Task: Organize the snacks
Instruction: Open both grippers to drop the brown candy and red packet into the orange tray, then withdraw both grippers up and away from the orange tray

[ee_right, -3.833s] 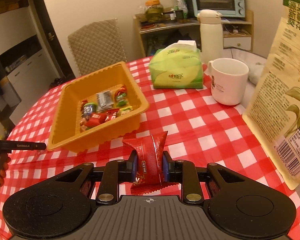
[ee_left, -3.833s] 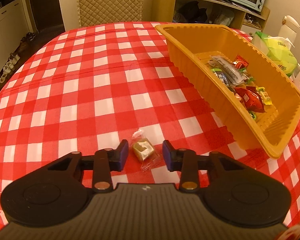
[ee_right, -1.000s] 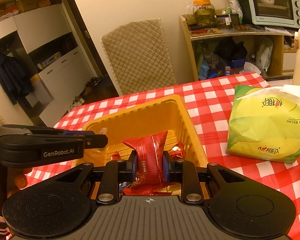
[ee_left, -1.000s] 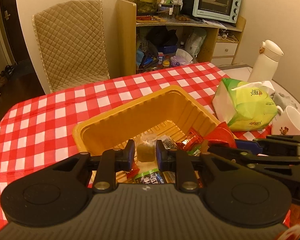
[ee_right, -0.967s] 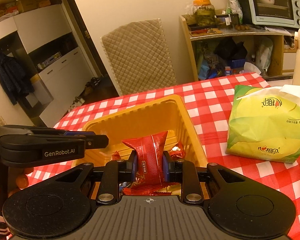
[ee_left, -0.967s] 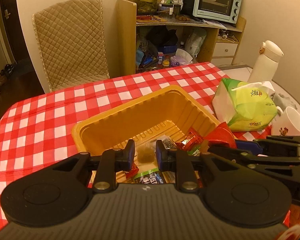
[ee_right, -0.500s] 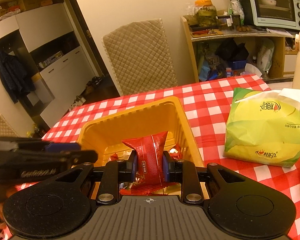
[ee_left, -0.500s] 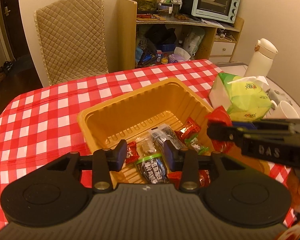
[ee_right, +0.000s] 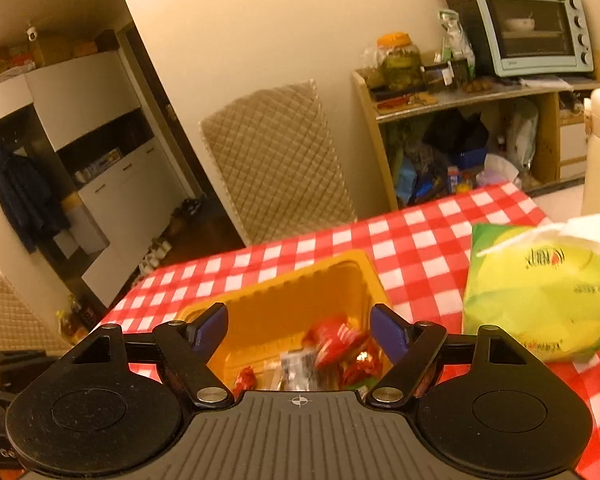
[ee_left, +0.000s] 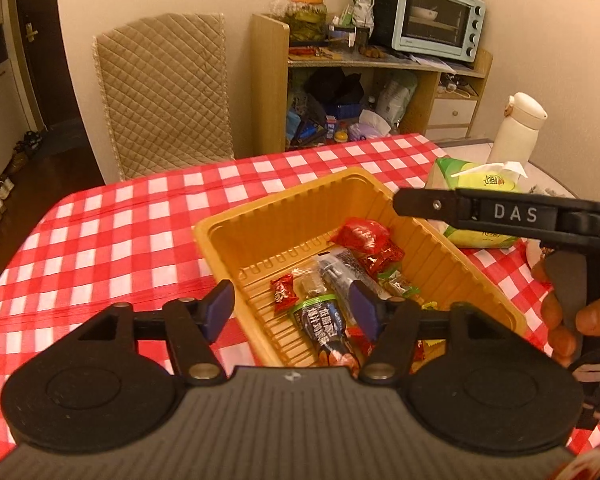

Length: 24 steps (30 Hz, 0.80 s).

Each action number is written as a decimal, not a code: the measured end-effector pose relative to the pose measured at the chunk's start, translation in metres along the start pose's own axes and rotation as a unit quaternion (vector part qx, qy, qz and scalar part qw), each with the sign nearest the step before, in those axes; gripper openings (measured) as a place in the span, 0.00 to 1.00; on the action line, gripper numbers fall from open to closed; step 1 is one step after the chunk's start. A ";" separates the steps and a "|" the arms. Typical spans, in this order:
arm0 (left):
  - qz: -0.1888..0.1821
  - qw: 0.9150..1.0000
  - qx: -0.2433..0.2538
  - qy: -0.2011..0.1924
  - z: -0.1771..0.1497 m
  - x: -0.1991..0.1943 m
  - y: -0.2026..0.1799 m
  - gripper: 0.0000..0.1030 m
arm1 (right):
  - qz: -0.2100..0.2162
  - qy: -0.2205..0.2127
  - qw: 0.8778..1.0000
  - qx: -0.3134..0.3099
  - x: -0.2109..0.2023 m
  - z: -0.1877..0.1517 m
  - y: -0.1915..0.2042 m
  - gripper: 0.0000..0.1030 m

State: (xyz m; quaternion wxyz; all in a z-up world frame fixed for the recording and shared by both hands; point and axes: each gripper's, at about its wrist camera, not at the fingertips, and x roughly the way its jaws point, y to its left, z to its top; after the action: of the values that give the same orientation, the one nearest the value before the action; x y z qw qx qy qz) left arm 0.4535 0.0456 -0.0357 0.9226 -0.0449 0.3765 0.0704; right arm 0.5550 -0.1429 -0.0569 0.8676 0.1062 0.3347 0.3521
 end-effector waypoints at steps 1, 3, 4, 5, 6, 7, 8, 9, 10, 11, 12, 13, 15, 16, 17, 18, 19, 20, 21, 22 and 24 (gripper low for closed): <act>0.000 1.000 0.001 -0.003 -0.002 -0.006 0.000 0.61 | 0.001 0.003 1.000 0.003 -0.005 -0.002 0.000 0.76; 0.001 1.000 0.005 -0.005 -0.008 -0.017 0.000 0.67 | 0.001 0.012 1.000 0.008 -0.015 -0.006 0.000 0.77; 0.001 1.000 0.007 -0.006 -0.012 -0.024 -0.001 0.67 | 0.000 0.015 1.000 0.011 -0.022 -0.010 0.000 0.81; 0.001 1.000 0.010 -0.006 -0.016 -0.030 -0.001 0.68 | -0.003 0.017 1.000 0.013 -0.029 -0.014 0.001 0.86; 0.002 1.000 0.011 -0.003 -0.019 -0.035 0.000 0.68 | -0.006 0.015 1.000 0.014 -0.038 -0.018 0.002 0.89; 0.002 1.000 0.012 -0.001 -0.023 -0.042 0.000 0.68 | -0.009 0.015 1.000 0.014 -0.046 -0.023 0.003 0.91; 0.000 1.000 0.011 0.001 -0.028 -0.048 0.000 0.68 | -0.011 0.016 1.000 0.012 -0.055 -0.028 0.005 0.91; -0.003 1.000 0.010 0.004 -0.032 -0.055 0.000 0.68 | -0.015 0.018 1.000 0.011 -0.064 -0.034 0.007 0.92; -0.006 1.000 0.009 0.005 -0.036 -0.062 0.000 0.69 | -0.021 0.019 1.000 0.011 -0.073 -0.039 0.010 0.92; -0.009 1.000 0.008 0.005 -0.040 -0.069 0.000 0.70 | -0.025 0.020 0.999 0.012 -0.082 -0.045 0.013 0.92; -0.012 1.000 0.008 0.005 -0.045 -0.076 0.001 0.72 | -0.029 0.020 0.999 0.013 -0.092 -0.051 0.015 0.93; -0.015 1.000 0.007 0.005 -0.050 -0.084 0.001 0.74 | -0.032 0.019 0.999 0.016 -0.102 -0.056 0.018 0.93; -0.025 1.000 0.006 0.004 -0.062 -0.100 0.003 0.76 | -0.039 0.022 0.999 0.025 -0.120 -0.067 0.025 0.93; -0.027 1.000 0.008 0.006 -0.068 -0.108 0.004 0.76 | -0.042 0.023 0.998 0.026 -0.128 -0.073 0.030 0.94; -0.027 1.000 0.008 0.008 -0.075 -0.116 0.005 0.76 | -0.046 0.023 0.998 0.027 -0.137 -0.079 0.036 0.94; -0.025 1.000 0.008 0.009 -0.082 -0.124 0.007 0.76 | -0.050 0.024 0.998 0.026 -0.146 -0.085 0.040 0.94; -0.023 1.000 0.006 0.010 -0.088 -0.132 0.008 0.76 | -0.054 0.025 0.998 0.026 -0.154 -0.090 0.045 0.94; -0.021 1.000 0.003 0.011 -0.095 -0.141 0.010 0.76 | -0.058 0.026 0.998 0.025 -0.162 -0.096 0.051 0.94; -0.019 1.000 0.000 0.011 -0.101 -0.150 0.012 0.76 | -0.062 0.028 0.997 0.025 -0.168 -0.101 0.057 0.94; -0.017 1.000 -0.005 0.011 -0.107 -0.159 0.015 0.76 | -0.065 0.031 0.997 0.025 -0.176 -0.106 0.063 0.94; -0.013 1.000 -0.013 0.011 -0.120 -0.177 0.020 0.76 | -0.074 0.037 0.996 0.024 -0.190 -0.119 0.075 0.94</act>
State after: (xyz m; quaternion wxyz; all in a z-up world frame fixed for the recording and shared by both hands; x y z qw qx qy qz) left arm 0.2430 0.0316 0.0026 0.9187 -0.0626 0.3850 0.0625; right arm 0.3365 -0.2235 -0.0186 0.8755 0.0889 0.3819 0.2826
